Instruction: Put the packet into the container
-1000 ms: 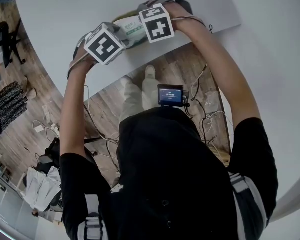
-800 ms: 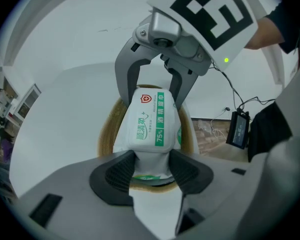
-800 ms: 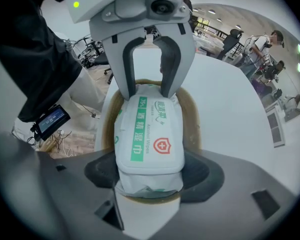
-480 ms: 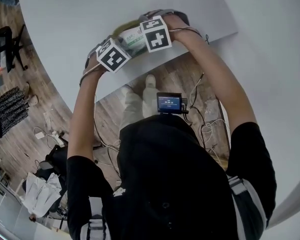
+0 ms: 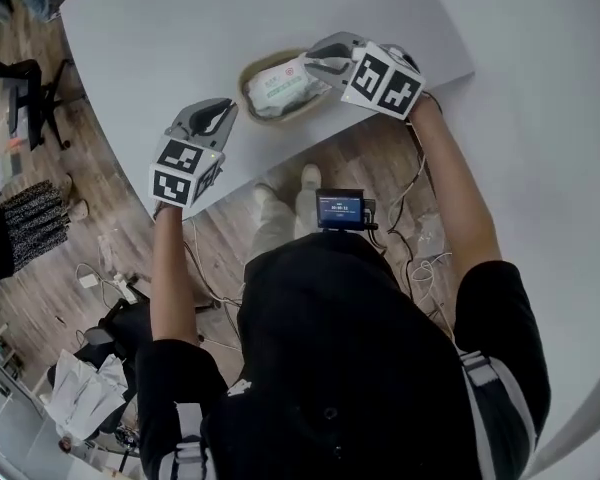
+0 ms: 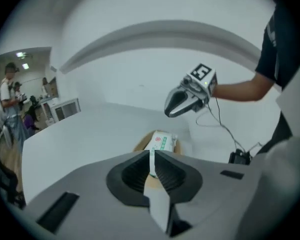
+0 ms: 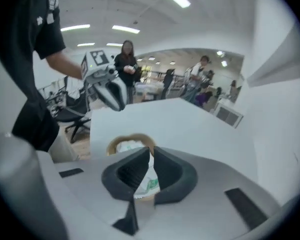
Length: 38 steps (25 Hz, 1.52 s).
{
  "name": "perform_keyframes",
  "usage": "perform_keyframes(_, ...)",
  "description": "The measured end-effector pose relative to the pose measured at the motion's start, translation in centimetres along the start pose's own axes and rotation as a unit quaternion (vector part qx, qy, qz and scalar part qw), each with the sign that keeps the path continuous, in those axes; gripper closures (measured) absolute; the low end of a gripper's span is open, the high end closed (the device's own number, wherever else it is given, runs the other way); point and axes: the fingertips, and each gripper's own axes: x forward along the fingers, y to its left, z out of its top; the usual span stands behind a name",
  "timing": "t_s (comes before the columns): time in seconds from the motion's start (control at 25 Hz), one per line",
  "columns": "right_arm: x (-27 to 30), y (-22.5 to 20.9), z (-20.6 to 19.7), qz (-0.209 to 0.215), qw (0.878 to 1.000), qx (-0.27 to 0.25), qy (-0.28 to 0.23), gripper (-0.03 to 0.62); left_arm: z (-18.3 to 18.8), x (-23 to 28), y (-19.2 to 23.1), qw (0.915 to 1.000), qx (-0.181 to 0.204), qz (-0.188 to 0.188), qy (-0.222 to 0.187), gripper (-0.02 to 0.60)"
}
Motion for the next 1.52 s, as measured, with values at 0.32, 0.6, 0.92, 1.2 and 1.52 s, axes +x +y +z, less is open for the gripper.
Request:
perform_keyframes(0.32, -5.0, 5.6, 7.4, -0.063, 0.960, 0.153, -0.228, 0.571, 4.3, -10.5, -1.6, 0.9429, -0.169, 0.048, -0.283, 0.572)
perform_keyframes(0.6, -7.3, 9.9, 14.6, -0.057, 0.926, 0.165, -0.334, 0.572, 6.3, -14.8, -4.7, 0.9365, -0.120, 0.051, -0.326, 0.572)
perform_keyframes(0.92, -7.6, 10.7, 16.7, -0.070, 0.918, 0.163, -0.355, 0.572, 7.0, -16.8, -5.0, 0.9297, -0.108, 0.037, -0.350, 0.574)
perform_keyframes(1.2, -7.3, 10.7, 16.9, -0.081, 0.916, 0.168, -0.355, 0.572, 6.5, -17.2, -4.9, 0.9294, -0.110, 0.031, -0.351, 0.574)
perform_keyframes(1.52, -7.7, 10.5, 17.2, -0.087, 0.915, 0.168, -0.356, 0.572, 6.9, -17.5, -4.7, 0.9270, -0.111, 0.027, -0.357, 0.574)
